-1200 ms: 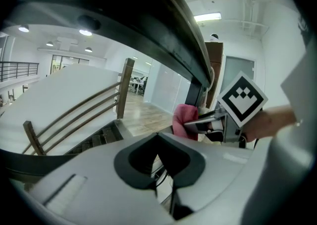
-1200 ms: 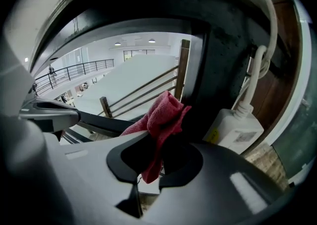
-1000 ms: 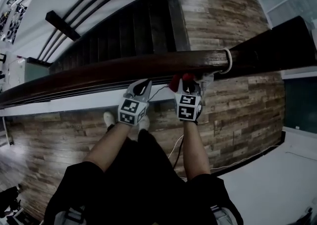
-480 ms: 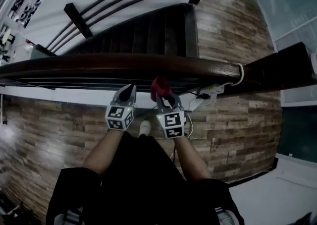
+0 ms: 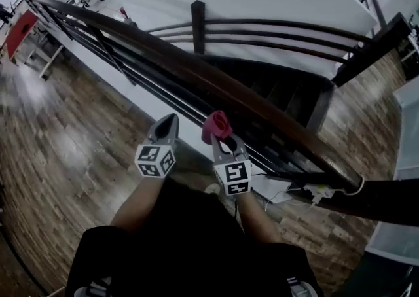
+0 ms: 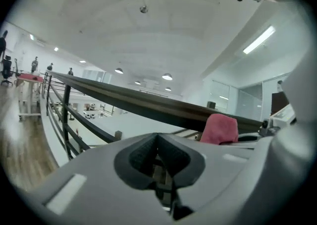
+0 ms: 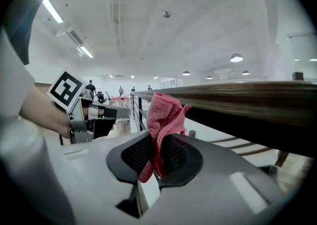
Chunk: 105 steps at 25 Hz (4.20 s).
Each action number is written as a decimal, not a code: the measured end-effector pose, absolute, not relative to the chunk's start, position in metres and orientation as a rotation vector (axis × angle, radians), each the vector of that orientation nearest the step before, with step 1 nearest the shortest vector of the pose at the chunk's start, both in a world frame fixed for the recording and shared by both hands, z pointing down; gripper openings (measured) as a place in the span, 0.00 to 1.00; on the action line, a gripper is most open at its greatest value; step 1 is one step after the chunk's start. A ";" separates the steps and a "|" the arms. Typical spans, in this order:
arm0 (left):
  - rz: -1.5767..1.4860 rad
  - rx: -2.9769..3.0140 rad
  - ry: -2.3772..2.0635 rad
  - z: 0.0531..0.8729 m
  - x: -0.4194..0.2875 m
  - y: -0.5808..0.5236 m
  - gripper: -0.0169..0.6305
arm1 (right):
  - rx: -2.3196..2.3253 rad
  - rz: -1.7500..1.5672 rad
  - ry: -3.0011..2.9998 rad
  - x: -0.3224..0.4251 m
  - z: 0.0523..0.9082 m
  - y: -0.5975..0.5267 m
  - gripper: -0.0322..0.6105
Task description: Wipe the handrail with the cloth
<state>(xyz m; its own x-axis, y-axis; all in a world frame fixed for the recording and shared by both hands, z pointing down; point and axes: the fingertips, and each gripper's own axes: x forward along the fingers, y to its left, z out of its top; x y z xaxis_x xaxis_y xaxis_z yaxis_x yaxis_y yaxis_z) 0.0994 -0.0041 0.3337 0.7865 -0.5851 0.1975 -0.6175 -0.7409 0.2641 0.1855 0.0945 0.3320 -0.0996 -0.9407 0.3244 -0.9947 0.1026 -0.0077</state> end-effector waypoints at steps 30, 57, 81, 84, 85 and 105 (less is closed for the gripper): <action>0.102 2.489 -1.244 0.367 -0.219 -0.326 0.02 | 1.639 0.495 -2.288 -0.102 0.375 -0.276 0.11; 0.326 2.352 -1.054 0.529 -0.163 -0.453 0.02 | 1.784 1.075 -2.009 -0.055 0.543 -0.450 0.11; 0.406 2.309 -0.920 0.561 -0.151 -0.463 0.02 | 2.164 1.188 -1.698 -0.024 0.565 -0.493 0.11; 0.426 2.339 -0.881 0.558 -0.146 -0.459 0.02 | 2.200 1.253 -1.658 -0.015 0.566 -0.486 0.11; 0.431 2.349 -0.871 0.556 -0.144 -0.458 0.02 | 2.202 1.258 -1.650 -0.012 0.566 -0.483 0.11; 0.552 2.508 -0.601 0.539 -0.086 -0.418 0.02 | 2.414 1.328 -1.365 0.037 0.572 -0.381 0.11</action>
<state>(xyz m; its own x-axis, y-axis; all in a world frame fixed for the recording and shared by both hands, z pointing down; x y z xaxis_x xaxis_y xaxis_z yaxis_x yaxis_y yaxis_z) -0.0864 -0.4178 0.5394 0.8205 -0.3052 0.4834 -0.5074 -0.7784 0.3697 0.0373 -0.3807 0.5720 0.2336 -0.6675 0.7070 -0.7250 -0.6041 -0.3308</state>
